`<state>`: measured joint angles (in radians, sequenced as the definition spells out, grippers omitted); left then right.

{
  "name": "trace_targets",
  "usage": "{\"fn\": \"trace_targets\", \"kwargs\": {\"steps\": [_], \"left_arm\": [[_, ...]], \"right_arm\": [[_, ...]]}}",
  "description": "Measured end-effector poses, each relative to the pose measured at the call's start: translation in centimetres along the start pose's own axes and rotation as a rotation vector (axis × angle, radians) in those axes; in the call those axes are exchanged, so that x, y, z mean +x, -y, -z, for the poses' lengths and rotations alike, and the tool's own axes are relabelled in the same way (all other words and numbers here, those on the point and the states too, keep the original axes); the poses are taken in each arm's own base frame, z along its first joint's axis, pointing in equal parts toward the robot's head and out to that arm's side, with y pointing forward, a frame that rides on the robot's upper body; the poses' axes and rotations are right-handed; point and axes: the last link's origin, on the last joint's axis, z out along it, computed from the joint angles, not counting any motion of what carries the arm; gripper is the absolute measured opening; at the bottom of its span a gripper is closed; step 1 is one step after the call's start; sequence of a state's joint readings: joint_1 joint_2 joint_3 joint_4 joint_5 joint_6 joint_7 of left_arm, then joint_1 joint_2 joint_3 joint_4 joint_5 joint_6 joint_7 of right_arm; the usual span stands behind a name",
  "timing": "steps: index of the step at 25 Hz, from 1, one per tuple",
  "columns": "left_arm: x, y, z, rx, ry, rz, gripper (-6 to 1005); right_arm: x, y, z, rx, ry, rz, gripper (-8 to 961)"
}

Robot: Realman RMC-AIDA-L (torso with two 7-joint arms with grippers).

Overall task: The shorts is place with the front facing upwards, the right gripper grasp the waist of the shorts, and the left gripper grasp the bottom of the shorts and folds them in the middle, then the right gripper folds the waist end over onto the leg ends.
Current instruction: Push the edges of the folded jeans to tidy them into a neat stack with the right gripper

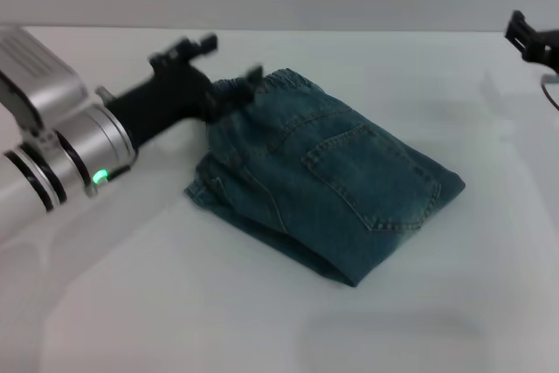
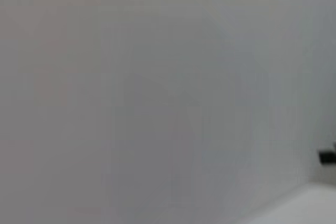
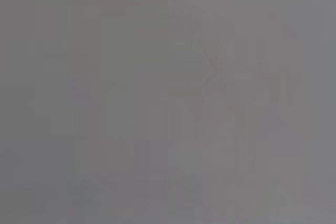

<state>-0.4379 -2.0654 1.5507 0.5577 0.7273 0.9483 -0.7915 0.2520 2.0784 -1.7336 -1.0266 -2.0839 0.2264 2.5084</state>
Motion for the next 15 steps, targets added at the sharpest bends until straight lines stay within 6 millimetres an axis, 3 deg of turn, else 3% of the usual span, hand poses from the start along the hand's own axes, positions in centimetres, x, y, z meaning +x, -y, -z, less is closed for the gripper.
{"fn": "trace_targets", "kwargs": {"steps": [3,8,11,15], "left_arm": [[1.3,0.6,0.1,0.030,-0.087,0.042,827],[2.7,1.8,0.6,0.085,-0.182,0.094,827],[4.1,3.5,1.9,0.164,-0.300,0.135,827],[4.3,3.8,2.1,0.177,-0.315,0.138,827]], "right_arm": [[-1.9,-1.2,0.5,-0.072,0.011,-0.025,786],[-7.1,-3.4,2.1,-0.329,-0.071,-0.032,787],[-10.1,-5.3,3.7,-0.571,-0.182,-0.001,787],[-13.1,-7.7,6.5,-0.987,-0.307,-0.008,787]]}}
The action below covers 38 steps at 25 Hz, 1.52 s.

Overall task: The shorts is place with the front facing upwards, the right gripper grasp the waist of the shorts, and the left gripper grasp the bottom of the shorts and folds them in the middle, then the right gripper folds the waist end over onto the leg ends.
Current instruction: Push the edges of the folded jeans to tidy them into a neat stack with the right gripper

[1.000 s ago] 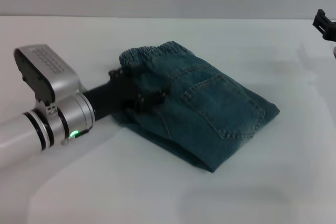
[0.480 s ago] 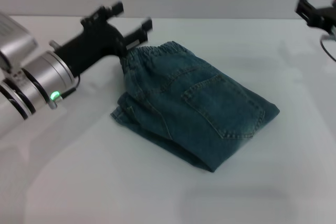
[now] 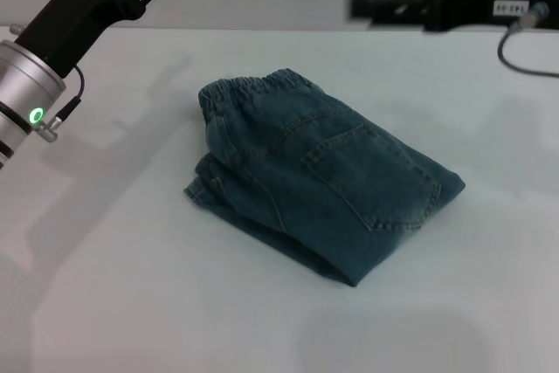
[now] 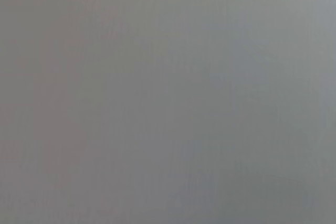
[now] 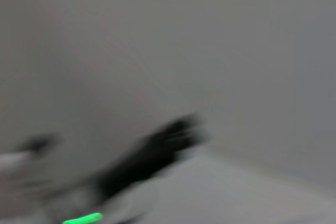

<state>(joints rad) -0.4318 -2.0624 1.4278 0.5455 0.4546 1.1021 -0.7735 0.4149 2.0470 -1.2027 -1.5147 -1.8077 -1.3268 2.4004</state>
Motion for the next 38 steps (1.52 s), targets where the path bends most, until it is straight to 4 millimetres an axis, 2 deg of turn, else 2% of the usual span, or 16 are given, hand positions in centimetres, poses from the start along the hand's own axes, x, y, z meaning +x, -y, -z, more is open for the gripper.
{"fn": "trace_targets", "kwargs": {"steps": [3,7,15,26,27,38], "left_arm": [[0.0,0.0,0.0,-0.002,0.001,-0.015,827],[-0.3,-0.2,0.0,-0.007,0.008,-0.029,827],[-0.5,-0.5,0.0,-0.020,0.008,-0.024,827],[-0.6,-0.5,0.1,-0.022,0.017,-0.026,827],[-0.7,-0.5,0.1,-0.021,0.019,-0.027,827],[-1.0,-0.4,0.5,-0.010,0.030,-0.022,827]], "right_arm": [[0.1,-1.5,0.0,-0.273,-0.104,-0.075,787],[1.6,-1.6,-0.4,-0.383,-0.185,-0.124,786],[5.3,-0.1,-1.9,-0.308,-0.328,-0.163,786],[8.9,0.8,-4.2,-0.286,-0.485,-0.202,786],[9.6,0.9,-4.5,-0.275,-0.516,-0.202,786],[12.4,1.7,-5.3,-0.224,-0.623,-0.213,786]]}}
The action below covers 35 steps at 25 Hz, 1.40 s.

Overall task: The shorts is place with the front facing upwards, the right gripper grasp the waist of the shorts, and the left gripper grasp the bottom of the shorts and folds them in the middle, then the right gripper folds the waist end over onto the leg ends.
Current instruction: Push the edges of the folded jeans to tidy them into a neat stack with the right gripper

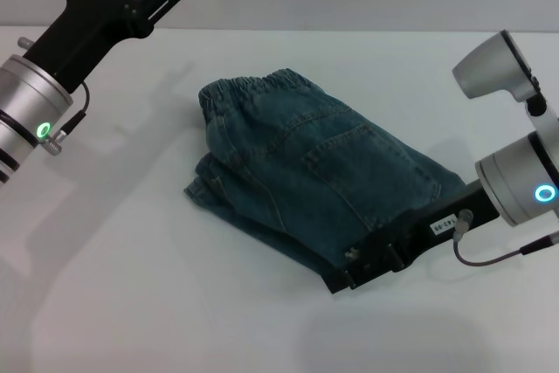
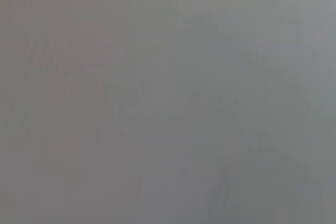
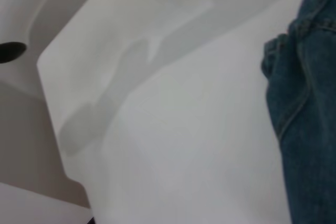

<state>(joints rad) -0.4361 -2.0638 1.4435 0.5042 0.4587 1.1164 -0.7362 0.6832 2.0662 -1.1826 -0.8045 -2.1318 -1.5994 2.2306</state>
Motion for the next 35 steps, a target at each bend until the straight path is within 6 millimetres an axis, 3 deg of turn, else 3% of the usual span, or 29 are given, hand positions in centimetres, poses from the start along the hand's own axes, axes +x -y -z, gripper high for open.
{"fn": "trace_targets", "kwargs": {"steps": [12,26,31,35], "left_arm": [[-0.3,-0.2,0.1,-0.004,0.005,0.008,827],[-0.3,-0.2,0.0,-0.002,0.008,0.011,827],[-0.3,0.0,0.1,0.004,0.007,0.010,827],[-0.2,0.4,0.4,0.023,0.004,0.009,827]], "right_arm": [[0.4,2.2,1.0,0.112,0.071,-0.025,786],[0.4,5.7,4.6,0.303,0.211,-0.066,786],[0.7,6.1,5.9,0.328,0.260,-0.052,786],[1.1,5.4,8.1,0.358,0.361,-0.018,786]]}}
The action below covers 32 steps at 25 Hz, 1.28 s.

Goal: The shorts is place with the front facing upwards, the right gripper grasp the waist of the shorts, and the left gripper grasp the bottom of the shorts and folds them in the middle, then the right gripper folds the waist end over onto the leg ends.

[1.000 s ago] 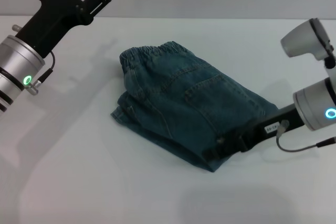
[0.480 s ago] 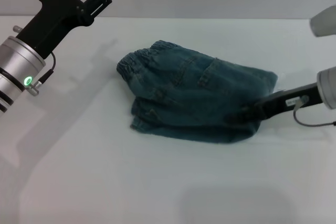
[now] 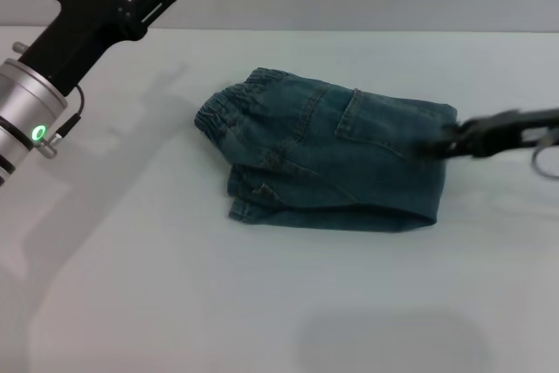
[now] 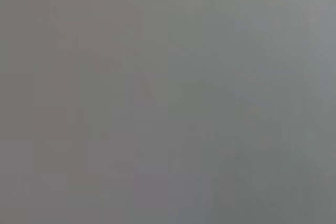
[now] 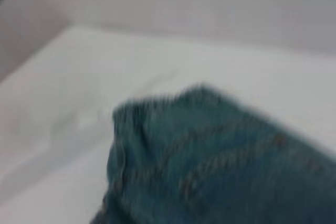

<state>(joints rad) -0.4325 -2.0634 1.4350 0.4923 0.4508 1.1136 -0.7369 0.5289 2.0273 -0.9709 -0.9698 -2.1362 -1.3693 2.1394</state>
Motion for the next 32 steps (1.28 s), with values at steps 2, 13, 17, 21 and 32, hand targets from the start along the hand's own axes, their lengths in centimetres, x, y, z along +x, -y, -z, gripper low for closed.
{"fn": "trace_targets", "kwargs": {"steps": [2,13,17,21,32], "left_arm": [[0.1,0.4,0.3,0.017,-0.005,0.001,827],[0.6,2.1,3.3,0.102,-0.060,0.009,827],[1.1,3.0,5.1,0.148,-0.107,0.015,827],[0.7,3.8,7.1,0.209,-0.136,0.030,827],[0.5,4.3,9.4,0.311,-0.201,-0.026,827]], "right_arm": [[-0.1,0.2,1.7,0.032,0.093,0.019,786],[3.5,3.1,9.3,0.212,0.771,0.160,786],[5.9,4.9,11.5,0.442,0.992,0.222,786],[8.5,6.1,12.8,0.728,1.167,0.222,786],[10.1,6.7,12.0,1.133,1.247,0.221,786]]}}
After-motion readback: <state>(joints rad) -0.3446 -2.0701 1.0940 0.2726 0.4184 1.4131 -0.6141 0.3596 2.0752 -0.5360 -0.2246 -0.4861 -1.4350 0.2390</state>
